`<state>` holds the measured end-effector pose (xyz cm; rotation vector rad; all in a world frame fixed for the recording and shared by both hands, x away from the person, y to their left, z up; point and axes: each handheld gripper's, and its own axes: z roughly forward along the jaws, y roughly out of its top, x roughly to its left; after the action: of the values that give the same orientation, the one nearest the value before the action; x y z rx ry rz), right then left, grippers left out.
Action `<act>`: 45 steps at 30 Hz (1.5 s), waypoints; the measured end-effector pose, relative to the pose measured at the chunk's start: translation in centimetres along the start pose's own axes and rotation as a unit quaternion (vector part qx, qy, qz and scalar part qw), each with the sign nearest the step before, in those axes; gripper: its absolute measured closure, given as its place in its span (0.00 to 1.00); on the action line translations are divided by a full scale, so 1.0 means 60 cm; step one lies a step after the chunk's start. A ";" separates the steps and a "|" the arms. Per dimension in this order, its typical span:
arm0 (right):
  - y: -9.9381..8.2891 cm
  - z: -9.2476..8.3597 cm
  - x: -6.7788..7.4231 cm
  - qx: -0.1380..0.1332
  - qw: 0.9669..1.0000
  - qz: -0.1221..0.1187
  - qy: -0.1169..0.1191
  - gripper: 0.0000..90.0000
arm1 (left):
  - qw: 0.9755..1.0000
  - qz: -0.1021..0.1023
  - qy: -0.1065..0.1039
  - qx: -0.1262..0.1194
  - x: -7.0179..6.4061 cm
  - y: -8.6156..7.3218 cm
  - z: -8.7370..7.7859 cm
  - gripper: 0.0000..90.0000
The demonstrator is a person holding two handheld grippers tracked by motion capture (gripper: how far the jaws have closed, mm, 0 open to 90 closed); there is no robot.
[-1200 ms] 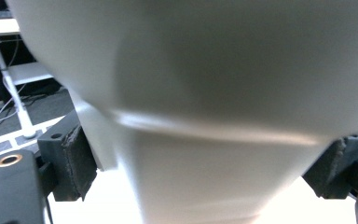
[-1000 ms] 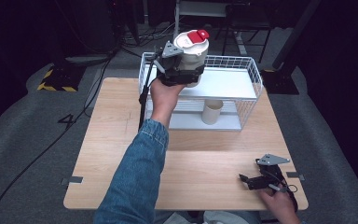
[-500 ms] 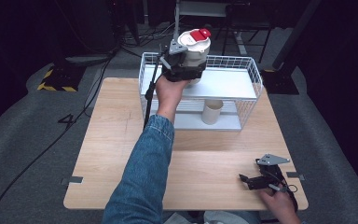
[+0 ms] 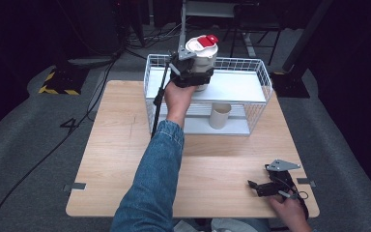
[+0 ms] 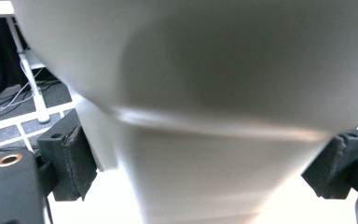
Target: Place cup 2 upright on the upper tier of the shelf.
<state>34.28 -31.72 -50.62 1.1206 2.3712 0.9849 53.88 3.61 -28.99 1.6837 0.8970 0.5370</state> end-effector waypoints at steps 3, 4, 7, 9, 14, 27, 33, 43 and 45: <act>0.000 0.000 0.000 0.000 1.000 0.000 0.000 0.00 | 1.000 0.005 0.000 0.001 -0.002 -0.002 0.003 0.15; 0.000 0.000 0.000 0.000 1.000 0.000 0.000 0.00 | 1.000 0.005 -0.001 -0.001 -0.003 -0.004 0.005 0.15; 0.000 0.000 0.000 -0.001 1.000 -0.001 0.000 0.00 | 1.000 0.001 0.000 -0.006 -0.004 -0.010 0.009 0.15; 0.000 0.000 0.000 0.000 1.000 0.000 0.000 0.00 | 1.000 0.000 -0.001 -0.006 -0.004 -0.012 0.010 0.15; 0.000 0.000 0.000 0.000 1.000 0.000 0.000 0.00 | 1.000 0.009 0.003 -0.002 -0.007 -0.015 0.013 0.15; 0.000 0.000 0.000 0.000 1.000 -0.001 0.000 0.00 | 1.000 0.007 0.011 0.002 -0.010 -0.014 0.013 0.15; 0.000 0.000 0.000 0.000 1.000 -0.001 0.000 0.00 | 1.000 0.005 0.007 0.000 -0.007 -0.014 0.013 0.11; 0.000 0.000 0.000 0.000 1.000 0.000 0.000 0.00 | 1.000 0.013 0.017 0.000 -0.003 -0.009 -0.002 0.00; 0.000 0.000 0.000 0.000 1.000 0.000 0.000 0.00 | 1.000 0.014 0.013 -0.001 -0.002 -0.007 -0.009 0.00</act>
<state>34.28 -31.72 -50.63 1.1195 2.3710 0.9847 53.29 3.88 -29.24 1.6925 0.8925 0.5784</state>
